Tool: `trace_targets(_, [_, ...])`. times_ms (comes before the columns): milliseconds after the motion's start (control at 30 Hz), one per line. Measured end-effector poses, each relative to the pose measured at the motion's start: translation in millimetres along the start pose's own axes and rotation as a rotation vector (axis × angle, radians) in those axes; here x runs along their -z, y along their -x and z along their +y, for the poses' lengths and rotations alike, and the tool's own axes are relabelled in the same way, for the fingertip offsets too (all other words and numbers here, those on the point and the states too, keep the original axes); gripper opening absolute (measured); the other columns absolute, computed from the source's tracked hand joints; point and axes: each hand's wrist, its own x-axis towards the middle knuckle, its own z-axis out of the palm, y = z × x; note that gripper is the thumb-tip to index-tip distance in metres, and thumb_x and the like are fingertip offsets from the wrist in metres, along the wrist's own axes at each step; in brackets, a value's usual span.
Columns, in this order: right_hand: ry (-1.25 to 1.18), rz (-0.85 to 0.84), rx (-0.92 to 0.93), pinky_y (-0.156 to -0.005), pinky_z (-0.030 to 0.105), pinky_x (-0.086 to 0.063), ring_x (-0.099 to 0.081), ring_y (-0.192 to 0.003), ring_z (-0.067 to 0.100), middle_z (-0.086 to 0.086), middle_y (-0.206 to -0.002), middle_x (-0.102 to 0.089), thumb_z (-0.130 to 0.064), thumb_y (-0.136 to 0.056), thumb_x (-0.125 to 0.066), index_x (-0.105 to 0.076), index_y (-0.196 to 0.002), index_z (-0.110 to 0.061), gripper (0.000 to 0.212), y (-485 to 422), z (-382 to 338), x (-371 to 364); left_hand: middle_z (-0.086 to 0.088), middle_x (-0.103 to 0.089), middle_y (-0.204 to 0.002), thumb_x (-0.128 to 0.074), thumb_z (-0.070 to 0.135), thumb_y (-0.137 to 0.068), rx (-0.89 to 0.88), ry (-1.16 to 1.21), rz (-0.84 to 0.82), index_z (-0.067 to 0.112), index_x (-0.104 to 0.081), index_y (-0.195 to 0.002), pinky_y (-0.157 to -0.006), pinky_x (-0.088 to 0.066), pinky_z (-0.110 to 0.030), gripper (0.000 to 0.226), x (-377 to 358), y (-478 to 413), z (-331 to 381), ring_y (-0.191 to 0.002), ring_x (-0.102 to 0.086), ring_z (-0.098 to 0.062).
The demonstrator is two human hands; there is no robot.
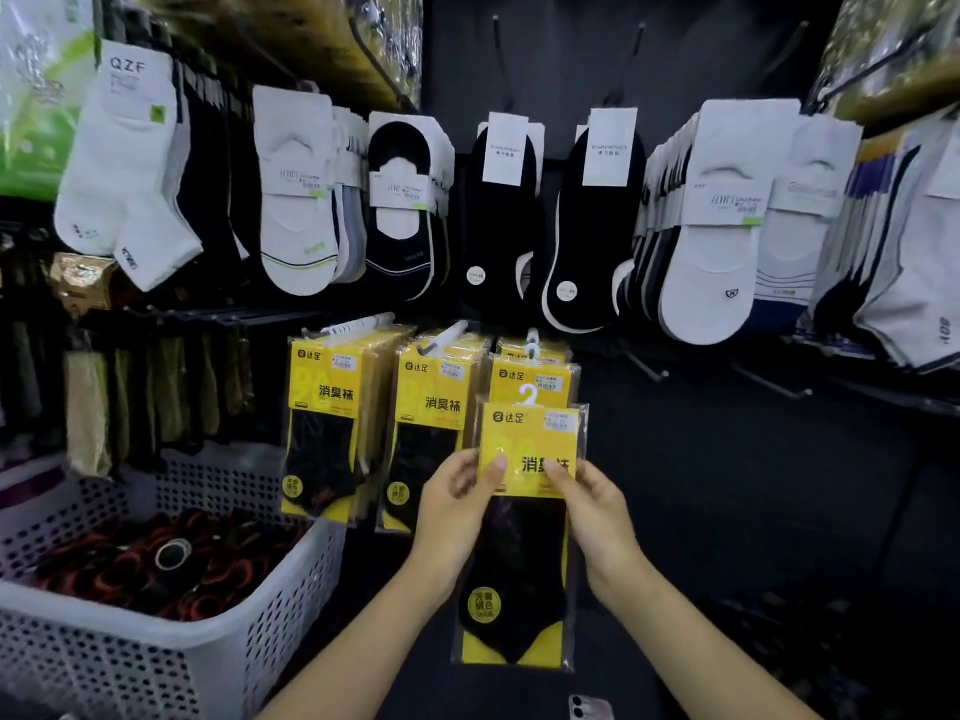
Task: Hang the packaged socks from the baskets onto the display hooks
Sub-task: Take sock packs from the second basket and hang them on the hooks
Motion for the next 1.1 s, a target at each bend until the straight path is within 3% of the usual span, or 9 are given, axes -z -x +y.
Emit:
trace_targets(67, [-0.018,0.077,0.021,-0.073,0.025,-0.055,-0.072,-0.087,0.013,0.001,-0.095,-0.075,-0.022,-0.092,-0.061,-0.067,-0.099,-0.016,0.012,-9.0,-7.8,5.1,0.008,-0.074,-0.1,-0.065,0.04,-0.078,0.013,0.009,-0.021,0.024,-0.06,-0.116,-0.084,-0.054,-0.024,0.041,-1.6,-2.1,-1.0,-0.094,-0.068,-0.004])
trace_targets(167, [-0.005,0.149,0.059,-0.085,0.035,-0.055,-0.07,-0.091,0.018,0.005,-0.096,-0.074,-0.019,-0.093,-0.06,-0.067,-0.097,-0.014,0.01,-26.8,-18.6,6.9,0.01,-0.068,-0.11,-0.064,0.049,-0.073,0.012,-0.033,-0.047,0.032,-0.056,-0.12,-0.089,-0.05,-0.023,0.051,-3.2,-2.4,-3.8,-0.101,-0.063,0.0])
trace_targets(267, [0.042,0.137,0.109,-0.086,0.034,-0.054,-0.07,-0.092,0.017,0.005,-0.097,-0.073,-0.018,-0.093,-0.06,-0.068,-0.094,-0.014,0.008,-44.6,-21.3,1.3,0.012,-0.062,-0.12,-0.062,0.052,-0.072,0.005,-0.029,-0.027,0.032,-0.055,-0.124,-0.092,-0.048,-0.022,0.056,-4.0,-4.2,-9.0,-0.109,-0.058,0.0])
trace_targets(467, [0.071,0.152,0.106,-0.087,0.034,-0.054,-0.069,-0.092,0.016,0.003,-0.096,-0.073,-0.018,-0.093,-0.061,-0.067,-0.093,-0.014,0.007,-81.0,-6.1,-12.9,0.016,-0.051,-0.131,-0.058,0.05,-0.081,0.003,-0.07,0.025,0.033,-0.04,-0.139,-0.077,-0.041,-0.01,0.063,-5.9,-24.6,-23.6,-0.112,-0.052,0.003])
trace_targets(600, [0.054,0.187,0.034,-0.08,0.032,-0.054,-0.068,-0.09,0.016,0.004,-0.095,-0.072,-0.032,-0.088,-0.066,-0.068,-0.091,-0.015,0.017,-109.0,13.8,-13.0,0.015,-0.036,-0.147,-0.052,0.047,-0.089,0.007,-0.101,0.009,0.035,-0.027,-0.146,-0.101,-0.034,-0.021,0.063,-15.3,-51.8,-42.0,-0.132,-0.037,-0.005])
trace_targets(733, [0.026,0.251,-0.105,-0.091,0.042,-0.052,-0.065,-0.097,0.024,0.008,-0.099,-0.071,-0.043,-0.08,-0.071,-0.068,-0.087,-0.013,0.031,-141.1,38.6,-6.2,0.017,-0.022,-0.154,-0.046,0.06,-0.082,0.016,-0.119,0.004,0.047,-0.018,-0.145,-0.116,-0.024,-0.036,0.07,-29.2,-82.1,-62.3,-0.141,-0.022,-0.006])
trace_targets(833, [0.049,0.316,-0.157,-0.085,0.039,-0.054,-0.065,-0.093,0.024,0.01,-0.096,-0.07,-0.043,-0.081,-0.07,-0.068,-0.082,-0.013,0.03,-161.6,55.5,0.4,0.015,-0.017,-0.156,-0.044,0.058,-0.087,0.017,-0.129,-0.004,0.05,-0.009,-0.145,-0.114,-0.021,-0.03,0.068,-39.9,-107.6,-78.5,-0.142,-0.018,-0.006])
trace_targets(967, [0.093,0.33,-0.114,-0.061,0.023,-0.043,-0.06,-0.083,0.013,0.002,-0.09,-0.068,-0.046,-0.082,-0.068,-0.067,-0.083,-0.016,0.03,-178.4,67.1,5.2,0.014,-0.012,-0.158,-0.04,0.056,-0.092,0.042,-0.191,-0.032,0.051,0.001,-0.145,-0.103,-0.019,-0.023,0.068,-48.0,-138.7,-93.4,-0.143,-0.018,-0.01])
trace_targets(1100, [0.123,0.293,-0.089,-0.067,0.022,-0.045,-0.062,-0.087,0.011,0.001,-0.092,-0.068,-0.044,-0.085,-0.066,-0.068,-0.094,-0.011,0.034,-179.9,73.0,11.0,0.014,-0.01,-0.158,-0.043,0.052,-0.093,0.025,-0.186,-0.027,0.046,-0.002,-0.147,-0.102,-0.017,-0.021,0.069,-47.7,-143.3,-99.5,-0.139,-0.015,-0.002])
